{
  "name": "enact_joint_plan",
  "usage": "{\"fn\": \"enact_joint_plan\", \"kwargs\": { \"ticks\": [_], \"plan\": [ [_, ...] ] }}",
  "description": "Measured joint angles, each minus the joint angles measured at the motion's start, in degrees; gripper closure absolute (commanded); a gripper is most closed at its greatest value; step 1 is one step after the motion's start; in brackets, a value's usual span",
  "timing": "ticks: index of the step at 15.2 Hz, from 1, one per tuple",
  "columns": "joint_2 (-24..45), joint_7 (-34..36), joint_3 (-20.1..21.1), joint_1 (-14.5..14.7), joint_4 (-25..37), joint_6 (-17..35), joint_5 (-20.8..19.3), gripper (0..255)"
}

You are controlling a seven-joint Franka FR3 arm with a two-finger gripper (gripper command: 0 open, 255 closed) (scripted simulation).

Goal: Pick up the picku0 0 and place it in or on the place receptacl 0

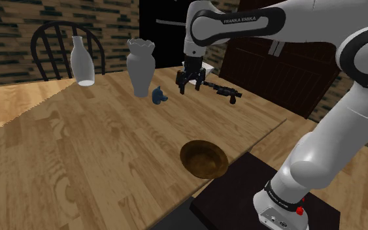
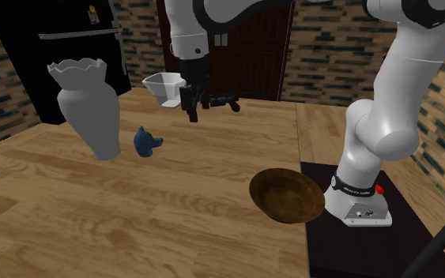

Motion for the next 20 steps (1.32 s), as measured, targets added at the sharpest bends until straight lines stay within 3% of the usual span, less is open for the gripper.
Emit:
{"fn": "enact_joint_plan", "kwargs": {
  "ticks": [6, 13, 15, 20],
  "plan": [
    [14.81, 2.35, 1.10, 1.29, 15.98, -1.83, -2.94, 0],
    [34.66, 3.79, 1.14, 4.14, 42.42, -9.28, -6.57, 0],
    [36.86, 3.80, 1.03, 4.39, 44.69, -9.45, -6.89, 0],
    [36.47, 4.08, 1.01, 4.22, 40.53, -5.71, -6.95, 0]
  ]
}}
